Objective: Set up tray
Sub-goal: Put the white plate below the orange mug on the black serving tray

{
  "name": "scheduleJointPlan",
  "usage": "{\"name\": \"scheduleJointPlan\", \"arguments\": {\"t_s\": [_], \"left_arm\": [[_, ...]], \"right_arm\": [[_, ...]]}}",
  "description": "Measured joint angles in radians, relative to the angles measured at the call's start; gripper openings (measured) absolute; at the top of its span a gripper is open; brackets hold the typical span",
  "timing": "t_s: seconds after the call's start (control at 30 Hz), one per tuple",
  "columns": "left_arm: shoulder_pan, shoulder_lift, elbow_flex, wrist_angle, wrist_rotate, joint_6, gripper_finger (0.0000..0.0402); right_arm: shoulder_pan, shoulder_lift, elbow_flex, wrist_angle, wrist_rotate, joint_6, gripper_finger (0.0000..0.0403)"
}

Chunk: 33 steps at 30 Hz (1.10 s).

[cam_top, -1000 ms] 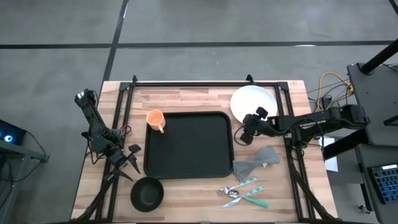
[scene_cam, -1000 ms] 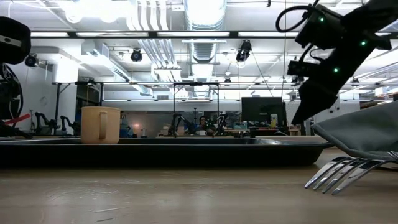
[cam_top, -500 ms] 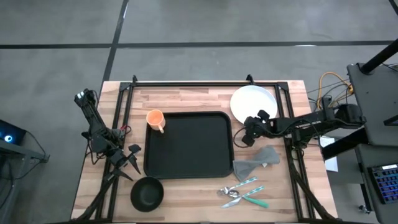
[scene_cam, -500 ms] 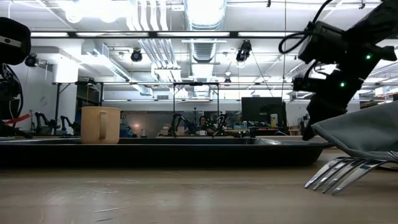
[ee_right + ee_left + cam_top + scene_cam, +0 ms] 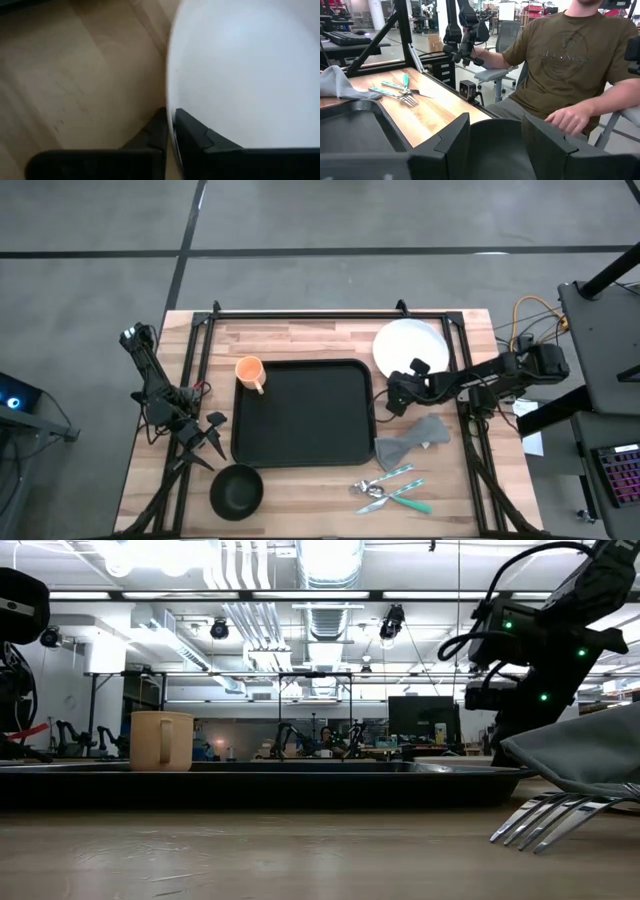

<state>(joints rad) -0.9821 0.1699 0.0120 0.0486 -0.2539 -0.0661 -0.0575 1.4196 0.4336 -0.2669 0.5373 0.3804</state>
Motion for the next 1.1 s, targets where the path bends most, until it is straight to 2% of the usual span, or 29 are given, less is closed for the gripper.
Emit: {"name": "scheduleJointPlan", "arguments": {"t_s": [0.4, 0.83, 1.1], "left_arm": [[0.0, 0.0, 0.0, 0.0, 0.0, 0.0, 0.0162], [0.0, 0.0, 0.0, 0.0, 0.0, 0.0, 0.0162], [0.0, 0.0, 0.0, 0.0, 0.0, 0.0, 0.0162]], "right_arm": [[0.038, -0.022, 0.051, -0.003, 0.033, -0.171, 0.0008], [0.246, -0.019, 0.052, 0.245, 0.031, -0.531, 0.0008], [0.347, 0.01, 0.071, 0.318, -0.116, -0.661, 0.0008]]}}
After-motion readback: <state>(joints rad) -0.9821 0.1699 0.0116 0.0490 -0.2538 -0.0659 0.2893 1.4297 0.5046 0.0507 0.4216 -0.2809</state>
